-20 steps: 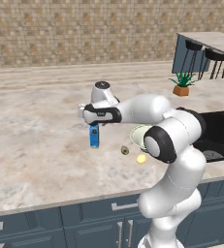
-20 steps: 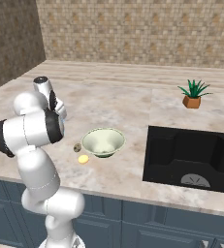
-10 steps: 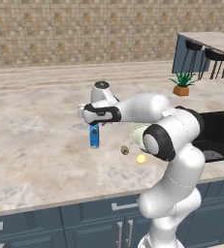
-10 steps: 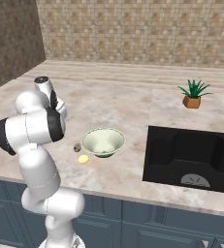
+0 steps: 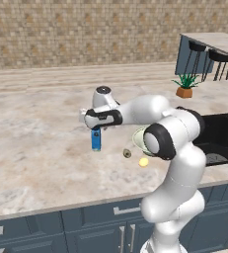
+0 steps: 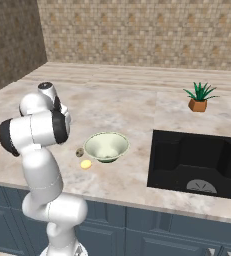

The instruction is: Gather the eggs and milk located in the vicinity of the sink area and place them right next to the bowl.

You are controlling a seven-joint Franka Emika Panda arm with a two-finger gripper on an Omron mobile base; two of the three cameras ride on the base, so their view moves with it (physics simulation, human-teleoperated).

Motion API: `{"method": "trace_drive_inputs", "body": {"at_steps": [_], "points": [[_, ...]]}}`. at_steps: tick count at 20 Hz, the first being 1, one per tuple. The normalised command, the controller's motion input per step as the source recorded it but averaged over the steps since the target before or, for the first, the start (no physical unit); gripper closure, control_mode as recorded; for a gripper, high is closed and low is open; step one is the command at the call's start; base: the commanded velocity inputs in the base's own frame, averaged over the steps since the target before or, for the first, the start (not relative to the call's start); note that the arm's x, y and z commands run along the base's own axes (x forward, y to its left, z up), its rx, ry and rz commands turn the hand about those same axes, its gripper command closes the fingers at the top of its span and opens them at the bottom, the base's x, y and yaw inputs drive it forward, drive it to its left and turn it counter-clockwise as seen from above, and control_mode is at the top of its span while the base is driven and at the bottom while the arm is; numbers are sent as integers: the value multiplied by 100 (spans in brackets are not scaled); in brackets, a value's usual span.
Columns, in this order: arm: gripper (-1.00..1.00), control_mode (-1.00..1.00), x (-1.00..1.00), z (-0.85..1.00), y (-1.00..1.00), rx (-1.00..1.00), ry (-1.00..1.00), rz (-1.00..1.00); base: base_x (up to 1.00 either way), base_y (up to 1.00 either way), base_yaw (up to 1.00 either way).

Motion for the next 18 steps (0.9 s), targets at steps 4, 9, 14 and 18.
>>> {"method": "trace_drive_inputs", "body": {"at_steps": [4, 9, 14, 18], "points": [[-100, -100, 6, -16, 0, 0, 0, 0, 0, 0, 0], [-100, -100, 5, -13, 0, 0, 0, 0, 0, 0, 0], [-100, -100, 1, -1, 0, 0, 0, 0, 0, 0, 0], [-100, -100, 0, 0, 0, 0, 0, 0, 0, 0, 0]]}}
